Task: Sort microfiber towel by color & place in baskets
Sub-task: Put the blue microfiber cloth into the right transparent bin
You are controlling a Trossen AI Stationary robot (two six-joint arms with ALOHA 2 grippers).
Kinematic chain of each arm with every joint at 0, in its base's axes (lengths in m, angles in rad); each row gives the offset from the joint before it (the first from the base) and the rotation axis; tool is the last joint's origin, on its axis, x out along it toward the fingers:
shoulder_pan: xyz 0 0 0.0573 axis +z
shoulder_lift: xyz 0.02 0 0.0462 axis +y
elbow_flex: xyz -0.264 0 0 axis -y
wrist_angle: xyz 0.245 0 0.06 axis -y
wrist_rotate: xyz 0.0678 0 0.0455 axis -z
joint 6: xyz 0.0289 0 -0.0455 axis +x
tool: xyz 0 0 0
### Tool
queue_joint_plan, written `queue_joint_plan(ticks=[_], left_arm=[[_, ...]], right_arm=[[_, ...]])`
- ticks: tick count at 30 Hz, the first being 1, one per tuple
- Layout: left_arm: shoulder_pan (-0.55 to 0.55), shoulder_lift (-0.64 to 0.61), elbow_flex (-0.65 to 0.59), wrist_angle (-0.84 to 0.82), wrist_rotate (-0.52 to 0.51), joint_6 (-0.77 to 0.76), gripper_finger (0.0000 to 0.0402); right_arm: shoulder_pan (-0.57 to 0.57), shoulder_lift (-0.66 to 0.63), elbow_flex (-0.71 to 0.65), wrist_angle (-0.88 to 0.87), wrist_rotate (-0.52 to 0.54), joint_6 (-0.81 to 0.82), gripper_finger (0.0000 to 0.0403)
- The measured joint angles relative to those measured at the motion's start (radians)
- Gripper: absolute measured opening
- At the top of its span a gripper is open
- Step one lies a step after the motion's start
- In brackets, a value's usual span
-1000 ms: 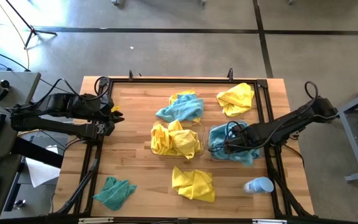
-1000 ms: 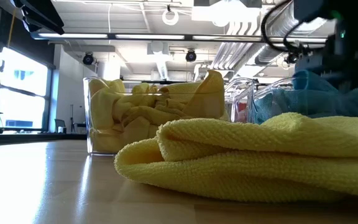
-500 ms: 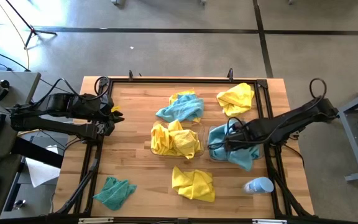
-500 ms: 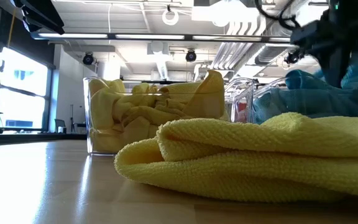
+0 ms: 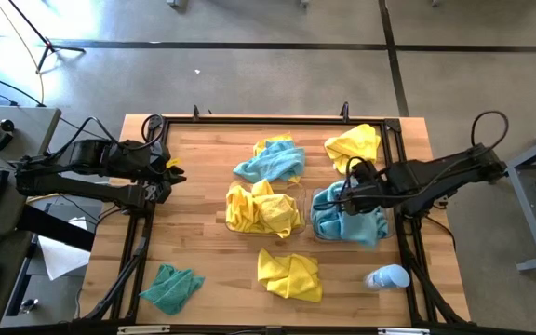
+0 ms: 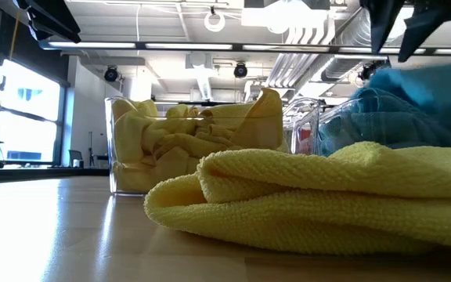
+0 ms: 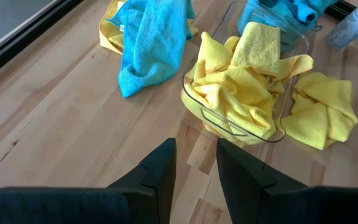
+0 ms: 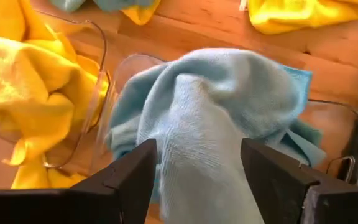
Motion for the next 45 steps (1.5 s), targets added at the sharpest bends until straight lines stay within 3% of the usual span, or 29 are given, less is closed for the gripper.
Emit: queue_joint_plan(ticks=[7,13,19,27,30,37,45], left_arm=[[0.000,0.000,0.000,0.000,0.000,0.000,0.0101],[0.000,0.000,0.000,0.000,0.000,0.000,0.0101],[0.000,0.000,0.000,0.000,0.000,0.002,0.0101],[0.000,0.000,0.000,0.000,-0.003,0.001,0.0101],[0.000,0.000,0.000,0.000,-0.003,0.001,0.0101],[0.000,0.000,0.000,0.000,-0.004,-0.001,0.0101],[0.000,0.000,0.000,0.013,-0.004,-0.008,0.0101]], right_arm=[[-0.008,0.001,0.023,-0.125,-0.181,0.105,0.0232],[0.034,0.019,0.023,0.006,-0.290,0.131,0.0220],[0.065,0.120,0.022,-0.049,-0.330,0.150,0.0154],[0.064,0.204,0.012,-0.120,-0.301,0.097,0.0047],[0.064,0.144,-0.072,-0.054,-0.269,0.135,0.0009],[0.055,-0.048,-0.411,0.294,-0.273,0.277,0.0005],[-0.014,-0.060,-0.673,0.516,-0.298,0.289,0.0001]])
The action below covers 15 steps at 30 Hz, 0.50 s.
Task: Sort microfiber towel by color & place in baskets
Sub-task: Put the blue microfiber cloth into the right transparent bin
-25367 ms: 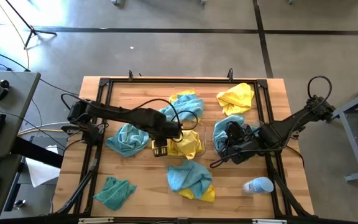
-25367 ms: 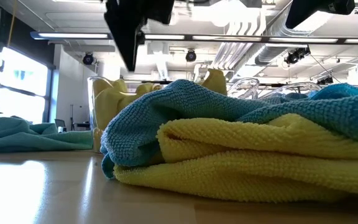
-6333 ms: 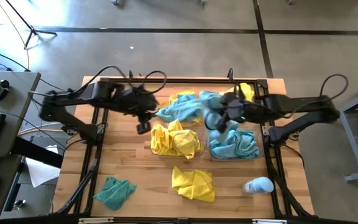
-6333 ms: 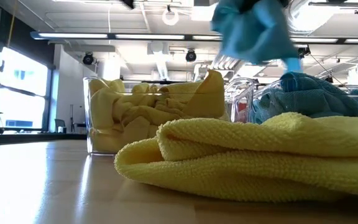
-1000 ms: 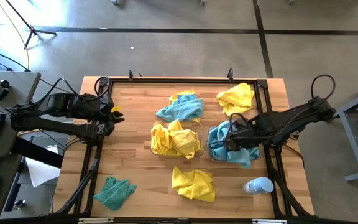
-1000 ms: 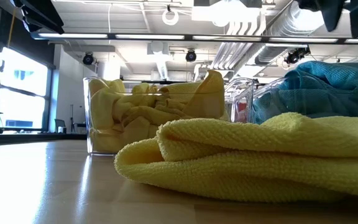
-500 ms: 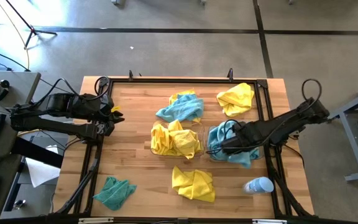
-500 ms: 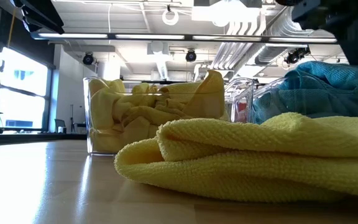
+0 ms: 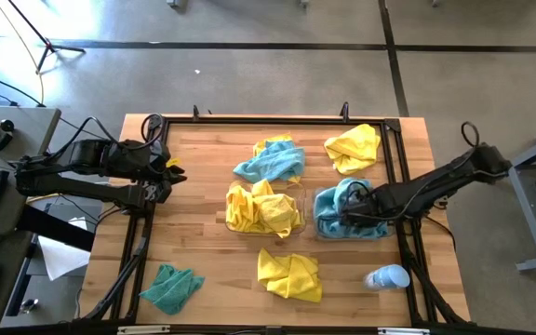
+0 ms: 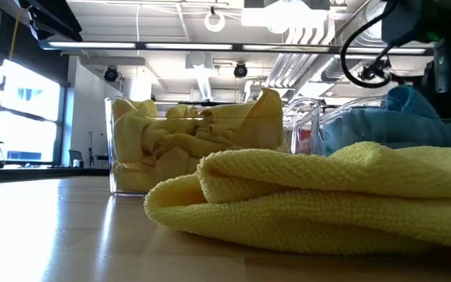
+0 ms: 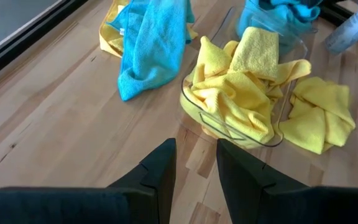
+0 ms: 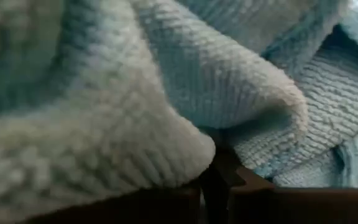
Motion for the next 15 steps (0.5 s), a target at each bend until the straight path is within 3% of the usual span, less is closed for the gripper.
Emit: queue_joint_plan(ticks=[6,15], left_arm=[[0.000,0.002,0.000,0.017,0.000,-0.019,0.0101],[0.000,0.002,0.000,0.023,0.000,-0.019,0.0101]], right_arm=[[-0.025,-0.001,0.002,-0.061,0.001,-0.019,0.0001],[-0.012,0.001,0.249,-0.303,0.092,-0.068,0.0000]])
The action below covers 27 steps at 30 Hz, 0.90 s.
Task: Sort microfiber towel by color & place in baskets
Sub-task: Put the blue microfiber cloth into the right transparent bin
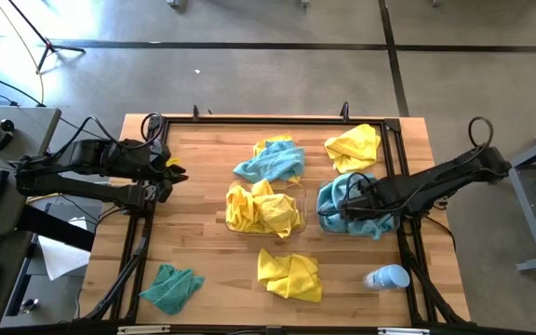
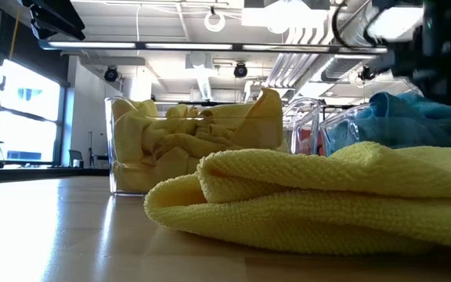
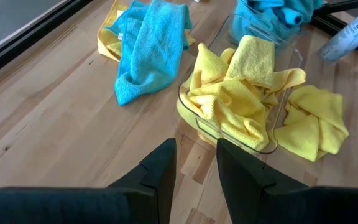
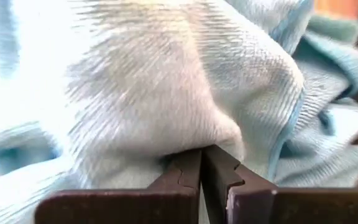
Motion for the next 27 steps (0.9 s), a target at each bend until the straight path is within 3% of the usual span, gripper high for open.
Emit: queue_joint_plan(ticks=[5,12,18,27], left_arm=[[0.000,0.000,0.000,0.000,0.000,0.001,0.0101],[0.000,0.000,0.000,0.000,0.000,0.002,0.0101],[0.000,0.000,0.000,-0.001,0.000,0.001,0.0101],[0.000,0.000,0.000,-0.001,0.023,0.001,0.0101]], right_arm=[[-0.002,0.000,0.170,-0.173,0.045,0.000,0.0000],[-0.070,-0.001,0.258,-0.271,0.266,-0.039,0.0000],[-0.177,0.002,0.098,0.006,0.171,-0.227,0.0000],[-0.179,0.002,-0.276,0.466,0.025,-0.130,0.0000]])
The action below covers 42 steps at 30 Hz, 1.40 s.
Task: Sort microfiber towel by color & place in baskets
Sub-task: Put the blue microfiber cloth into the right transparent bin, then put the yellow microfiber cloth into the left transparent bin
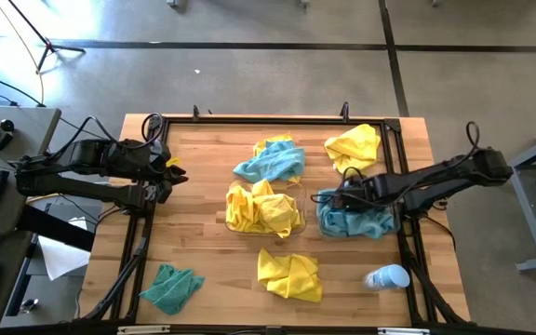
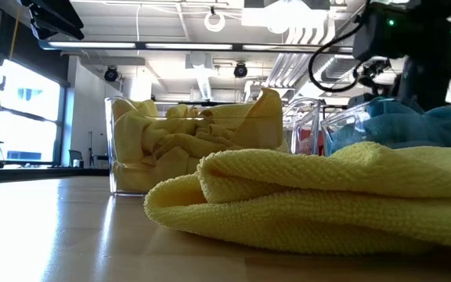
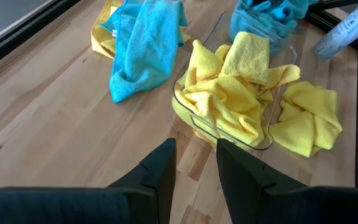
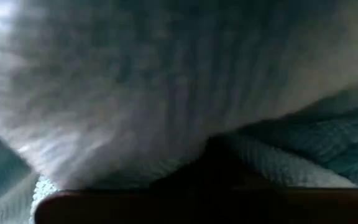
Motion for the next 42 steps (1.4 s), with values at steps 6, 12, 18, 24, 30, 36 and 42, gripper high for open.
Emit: queue_joint_plan(ticks=[6,12,18,24,30,36,42], left_arm=[[0.000,0.000,0.000,0.000,0.000,0.000,0.0101],[0.000,0.000,0.000,0.000,0.000,0.002,0.0101],[0.000,0.000,0.000,0.000,0.000,0.008,0.0101],[0.000,0.000,0.000,-0.001,0.000,0.028,0.0101],[0.000,0.000,0.000,-0.001,0.000,0.066,0.0101],[0.000,0.000,0.000,-0.001,0.000,0.119,0.0101],[0.000,0.000,0.000,-0.001,0.000,0.166,0.0101]], right_arm=[[0.003,0.026,-0.009,0.038,-0.004,0.003,0.0000],[0.004,0.030,0.056,-0.009,0.032,0.013,0.0000],[0.004,0.031,0.101,-0.069,0.033,0.042,0.0000],[0.004,0.031,0.198,-0.174,0.017,0.023,0.0000],[0.003,0.030,0.382,-0.418,0.020,0.014,0.0000],[0.005,0.030,0.548,-0.582,0.067,0.014,0.0000],[0.017,0.029,0.610,-0.576,0.180,-0.012,0.0000]])
